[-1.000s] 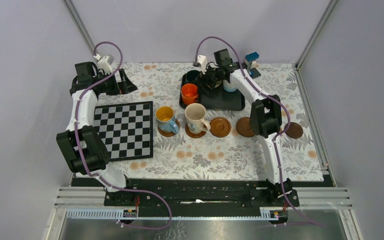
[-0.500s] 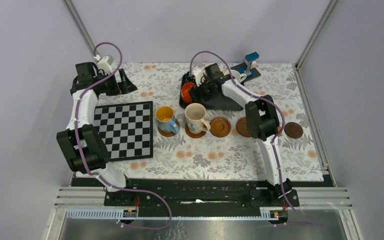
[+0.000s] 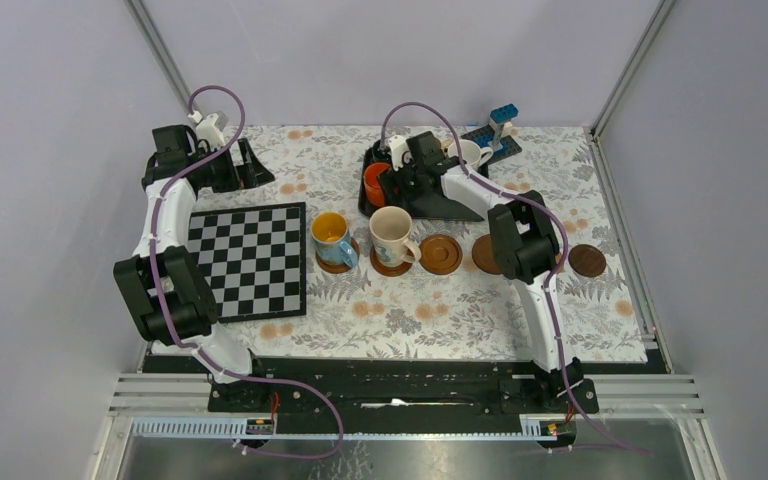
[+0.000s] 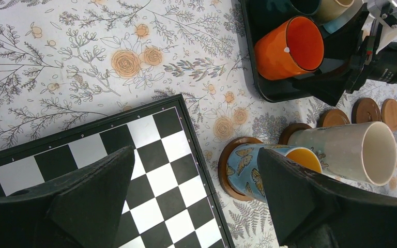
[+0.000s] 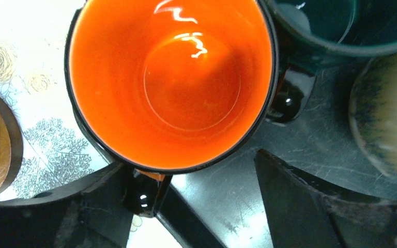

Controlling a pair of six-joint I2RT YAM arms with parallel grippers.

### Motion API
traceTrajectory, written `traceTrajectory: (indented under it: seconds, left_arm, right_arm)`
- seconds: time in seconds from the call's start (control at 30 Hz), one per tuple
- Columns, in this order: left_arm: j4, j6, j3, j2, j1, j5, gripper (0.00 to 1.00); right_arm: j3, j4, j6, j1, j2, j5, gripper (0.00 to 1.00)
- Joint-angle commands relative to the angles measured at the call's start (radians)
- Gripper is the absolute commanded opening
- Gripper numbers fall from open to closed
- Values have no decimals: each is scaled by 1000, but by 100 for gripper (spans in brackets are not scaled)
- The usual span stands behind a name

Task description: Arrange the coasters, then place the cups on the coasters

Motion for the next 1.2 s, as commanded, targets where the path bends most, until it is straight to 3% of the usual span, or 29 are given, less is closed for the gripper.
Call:
traceTrajectory:
  seconds: [0.0,0.2,0.47,0.67,0.87,1.17]
  left_arm:
    - [41,-7,21,-4,8,0,99]
    - [41,-2,11,-15,8,-3,99]
    - [49,-22,13,-4,9,6,99]
    - [51,-21,14,0,8,-3,99]
    - [38,-3,29,1,9,-11,99]
    - [38,-10,38,10,9,-3,99]
  right_arm:
    - [44,77,15,-3,-42,51,81]
    - [58,83,-24,-25,-51,20,64]
    - [78,39,-122,-25,-31,-115,59]
    - [199,-77,-171,-25,53,-159,53]
    - [320,-189,-205,-25,126,-169,49]
    - [351,-208,-224,-25,157,-158,44]
